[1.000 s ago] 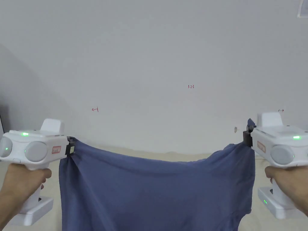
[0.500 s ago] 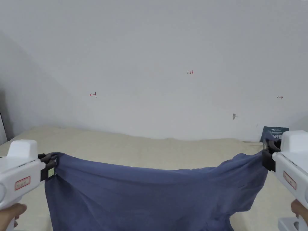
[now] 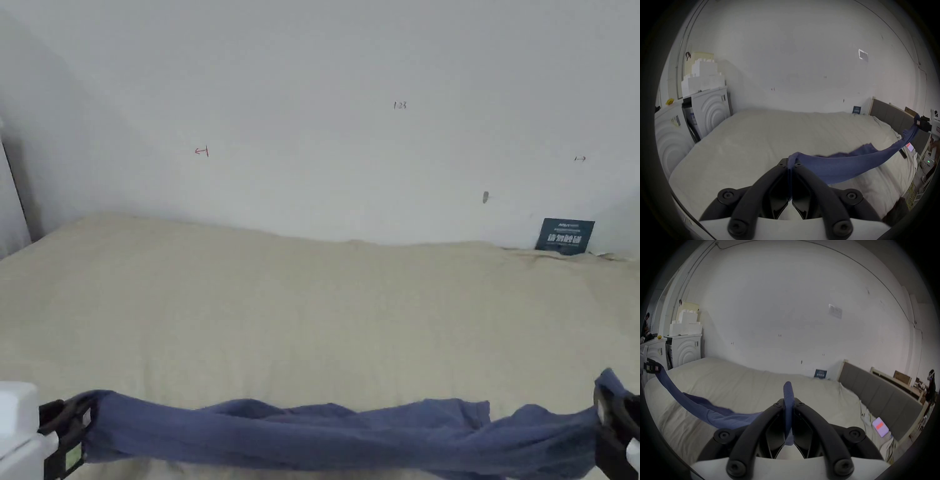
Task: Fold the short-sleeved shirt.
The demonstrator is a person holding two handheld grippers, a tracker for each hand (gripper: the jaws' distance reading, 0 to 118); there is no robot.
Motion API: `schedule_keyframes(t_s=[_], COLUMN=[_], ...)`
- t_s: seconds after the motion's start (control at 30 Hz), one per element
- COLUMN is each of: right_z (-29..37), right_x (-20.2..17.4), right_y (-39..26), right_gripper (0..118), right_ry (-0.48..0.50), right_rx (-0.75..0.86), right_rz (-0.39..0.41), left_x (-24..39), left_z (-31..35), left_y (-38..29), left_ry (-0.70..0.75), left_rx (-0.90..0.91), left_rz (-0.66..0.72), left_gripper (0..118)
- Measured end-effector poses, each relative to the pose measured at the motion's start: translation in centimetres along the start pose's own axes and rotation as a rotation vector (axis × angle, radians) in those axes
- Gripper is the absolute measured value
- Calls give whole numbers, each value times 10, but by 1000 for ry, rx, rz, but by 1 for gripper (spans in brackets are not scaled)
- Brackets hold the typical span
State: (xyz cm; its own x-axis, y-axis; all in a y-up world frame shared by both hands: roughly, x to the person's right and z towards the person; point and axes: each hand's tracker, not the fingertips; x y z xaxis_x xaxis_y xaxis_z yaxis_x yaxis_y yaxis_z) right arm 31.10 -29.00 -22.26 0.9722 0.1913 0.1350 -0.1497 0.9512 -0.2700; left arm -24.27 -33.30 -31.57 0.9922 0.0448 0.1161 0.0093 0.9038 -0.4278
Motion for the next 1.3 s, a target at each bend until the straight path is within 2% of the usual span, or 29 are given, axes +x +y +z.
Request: schedule_keyframes(t_s=[0.1,0.2,0.27,0.4,0.57,0.73,0.9,0.97,1.0,1.03,1.07,1.1,1.13,1.2,1.23,1.3], right_z=[18,30,35,35,23,7,3,6,8,11,13,14,16,18,18,20], right_x=[-10,-17,-24,-32,-41,-40,-40,-40,-40,-39,-40,-41,-41,-42,-44,-49], right_y=[-35,-70,-95,-136,-177,-204,-212,-208,-203,-198,-192,-184,-176,-163,-154,-139], right_gripper=[4,4,4,4,4,4,6,13,24,44,44,48,52,53,53,54], right_ry=[-8,6,-4,-6,-34,-38,-25,-20,-17,-12,-8,-8,-1,13,17,29], right_rx=[-67,-148,-196,-301,-430,-528,-541,-535,-525,-504,-488,-473,-444,-376,-349,-279], right_rz=[15,-29,-26,-74,-27,-64,-95,-104,-107,-113,-109,-100,-96,-94,-85,-90], left_x=[3,3,2,9,17,7,8,14,16,17,18,18,19,20,23,27], left_z=[6,6,3,-4,-11,-24,-22,-14,-10,-6,-2,2,7,17,24,36], left_y=[-37,-70,-90,-123,-151,-172,-176,-168,-165,-161,-158,-152,-147,-137,-128,-117], left_ry=[-1,4,2,11,37,43,32,32,33,33,45,52,63,81,96,103], left_rx=[-69,-132,-166,-242,-326,-367,-366,-360,-354,-348,-341,-327,-309,-255,-220,-149], left_rz=[-2,21,38,5,9,50,129,127,121,114,108,108,112,112,108,88], left_gripper=[0,0,0,0,0,0,0,9,16,29,29,33,43,70,77,77])
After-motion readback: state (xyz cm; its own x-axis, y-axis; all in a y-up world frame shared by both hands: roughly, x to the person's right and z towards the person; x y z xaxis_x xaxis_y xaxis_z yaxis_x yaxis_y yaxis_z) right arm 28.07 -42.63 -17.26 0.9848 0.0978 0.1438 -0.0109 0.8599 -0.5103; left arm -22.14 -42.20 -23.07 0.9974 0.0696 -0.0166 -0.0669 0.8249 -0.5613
